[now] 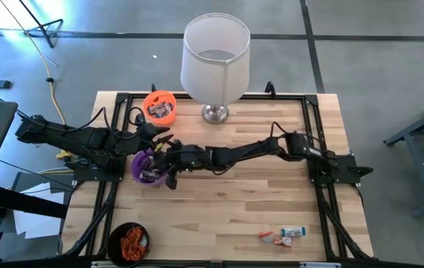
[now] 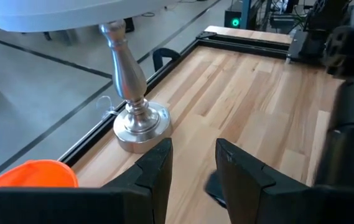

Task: Sort candy
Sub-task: Put the brown chocolate into the purple bucket, then put the orange chocolate into the black bucket

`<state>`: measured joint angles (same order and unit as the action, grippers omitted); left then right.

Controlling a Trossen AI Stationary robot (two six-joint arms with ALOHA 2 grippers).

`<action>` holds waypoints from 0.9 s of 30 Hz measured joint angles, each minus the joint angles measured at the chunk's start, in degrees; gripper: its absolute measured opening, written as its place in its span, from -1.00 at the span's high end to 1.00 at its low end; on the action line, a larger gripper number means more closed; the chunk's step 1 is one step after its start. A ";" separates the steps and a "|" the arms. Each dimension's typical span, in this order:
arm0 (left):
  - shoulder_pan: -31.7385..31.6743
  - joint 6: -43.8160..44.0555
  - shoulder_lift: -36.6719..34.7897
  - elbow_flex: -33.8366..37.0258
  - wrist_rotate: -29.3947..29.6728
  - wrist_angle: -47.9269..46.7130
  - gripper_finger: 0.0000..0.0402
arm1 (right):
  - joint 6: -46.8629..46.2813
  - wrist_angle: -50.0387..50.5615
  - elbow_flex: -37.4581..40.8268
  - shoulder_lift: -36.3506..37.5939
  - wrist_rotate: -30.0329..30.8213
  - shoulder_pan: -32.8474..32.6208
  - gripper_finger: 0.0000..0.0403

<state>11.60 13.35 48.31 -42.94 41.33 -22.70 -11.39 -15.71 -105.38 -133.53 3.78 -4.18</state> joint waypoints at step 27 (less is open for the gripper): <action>0.00 -0.07 0.00 0.00 -0.22 -0.18 0.45 | -3.16 10.24 0.22 0.26 -7.64 1.89 0.12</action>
<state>11.60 13.28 48.31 -42.94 41.11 -22.88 -14.55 -5.46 -105.16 -133.27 -3.86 -2.28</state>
